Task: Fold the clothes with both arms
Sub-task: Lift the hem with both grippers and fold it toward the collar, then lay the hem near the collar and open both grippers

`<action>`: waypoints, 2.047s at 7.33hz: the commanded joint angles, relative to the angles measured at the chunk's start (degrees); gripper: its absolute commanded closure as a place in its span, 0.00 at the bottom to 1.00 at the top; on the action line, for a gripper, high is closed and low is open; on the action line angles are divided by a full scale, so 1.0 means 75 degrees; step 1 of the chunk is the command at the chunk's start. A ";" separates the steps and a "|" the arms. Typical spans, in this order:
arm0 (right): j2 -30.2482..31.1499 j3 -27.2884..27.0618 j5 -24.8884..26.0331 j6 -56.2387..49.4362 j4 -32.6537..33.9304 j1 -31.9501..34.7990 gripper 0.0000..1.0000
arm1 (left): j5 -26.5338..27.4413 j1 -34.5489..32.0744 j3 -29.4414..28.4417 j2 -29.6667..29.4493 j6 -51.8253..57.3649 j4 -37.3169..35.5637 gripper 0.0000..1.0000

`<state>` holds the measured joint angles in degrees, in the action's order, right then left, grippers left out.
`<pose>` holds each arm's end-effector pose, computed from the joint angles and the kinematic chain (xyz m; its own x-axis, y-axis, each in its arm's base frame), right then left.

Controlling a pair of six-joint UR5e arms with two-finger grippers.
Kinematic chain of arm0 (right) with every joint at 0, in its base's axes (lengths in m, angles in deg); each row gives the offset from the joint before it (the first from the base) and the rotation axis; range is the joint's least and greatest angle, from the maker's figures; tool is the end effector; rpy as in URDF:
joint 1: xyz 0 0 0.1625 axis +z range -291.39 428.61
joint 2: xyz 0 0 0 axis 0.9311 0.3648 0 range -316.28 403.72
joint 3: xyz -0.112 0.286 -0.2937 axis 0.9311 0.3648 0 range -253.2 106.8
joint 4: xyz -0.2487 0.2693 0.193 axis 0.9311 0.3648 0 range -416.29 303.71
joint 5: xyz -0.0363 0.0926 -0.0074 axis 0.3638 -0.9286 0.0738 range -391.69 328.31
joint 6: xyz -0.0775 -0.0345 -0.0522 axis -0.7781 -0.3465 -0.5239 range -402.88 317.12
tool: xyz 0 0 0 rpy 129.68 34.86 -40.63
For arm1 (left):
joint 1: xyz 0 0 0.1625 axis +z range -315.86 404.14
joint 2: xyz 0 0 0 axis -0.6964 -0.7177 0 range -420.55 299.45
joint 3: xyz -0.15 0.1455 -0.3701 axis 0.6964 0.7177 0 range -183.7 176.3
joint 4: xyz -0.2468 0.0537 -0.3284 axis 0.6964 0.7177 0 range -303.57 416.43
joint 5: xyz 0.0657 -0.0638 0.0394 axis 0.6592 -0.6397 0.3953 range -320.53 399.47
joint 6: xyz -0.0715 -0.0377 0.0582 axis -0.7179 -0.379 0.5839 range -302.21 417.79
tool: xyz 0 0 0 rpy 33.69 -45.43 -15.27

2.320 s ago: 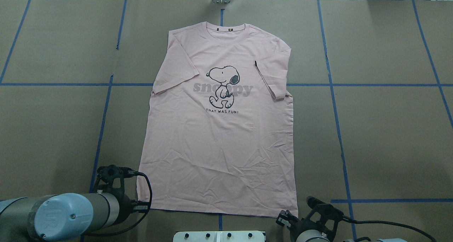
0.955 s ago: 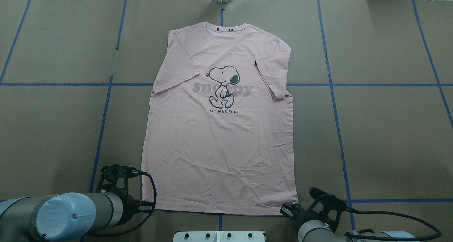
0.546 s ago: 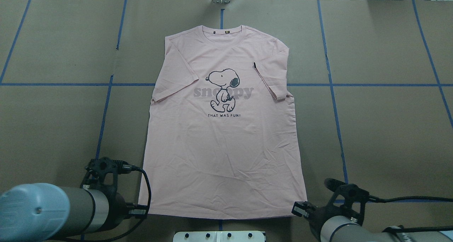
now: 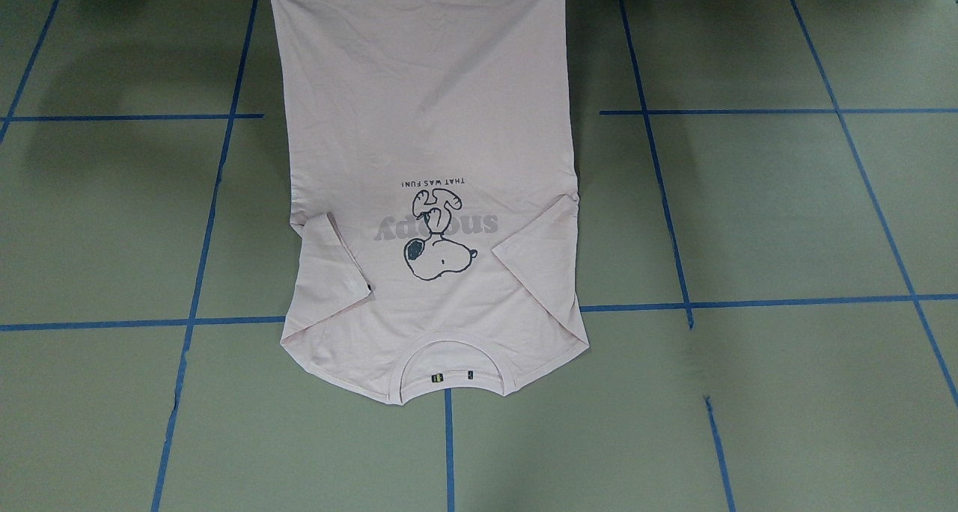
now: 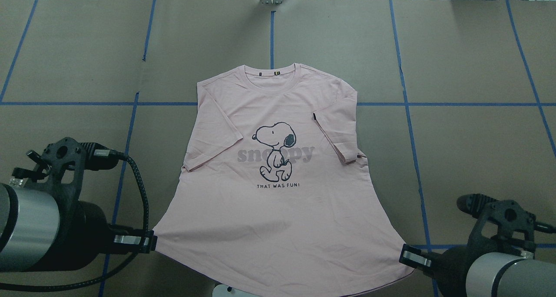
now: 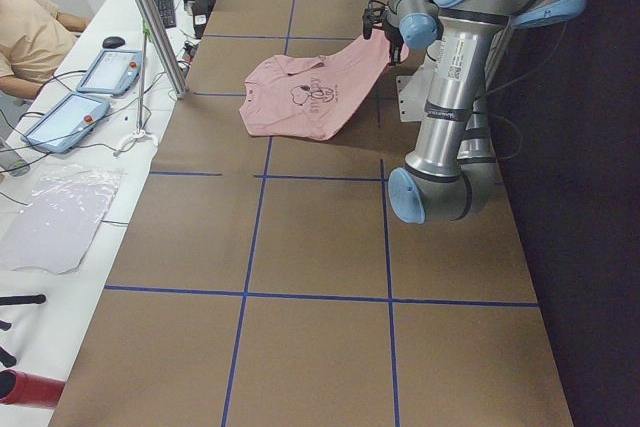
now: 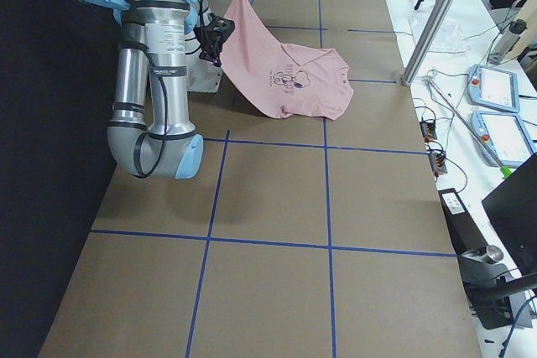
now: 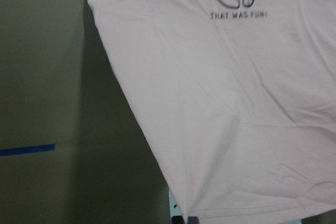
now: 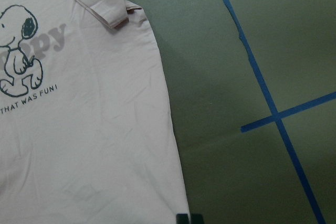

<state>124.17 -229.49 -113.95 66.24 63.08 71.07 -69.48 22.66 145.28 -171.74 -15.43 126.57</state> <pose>-0.3000 -0.1598 0.1969 0.6042 0.3509 0.7154 -0.3579 0.9217 -0.1498 0.2904 -0.2228 0.1323 0.4655 0.1102 -0.8782 -0.0529 0.9939 0.0967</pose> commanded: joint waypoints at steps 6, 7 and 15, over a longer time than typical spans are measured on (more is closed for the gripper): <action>-0.2278 0.3911 -0.1053 -0.3204 -0.0851 0.3944 1.00 | -0.0040 -0.2300 -0.3533 -0.0995 0.2481 0.1213 1.00; -0.2278 0.4683 -0.1091 -0.3438 -0.1716 0.4262 1.00 | -0.0040 -0.2652 -0.4236 -0.1076 0.2729 0.1775 1.00; -0.3262 0.9445 -0.1079 -0.3862 -0.5226 0.5062 1.00 | 0.0591 -0.3195 -0.8973 -0.2353 0.3118 0.4802 1.00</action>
<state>100.67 -163.25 -122.05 37.49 27.46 108.66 -66.48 -1.36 82.58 -187.90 7.93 160.37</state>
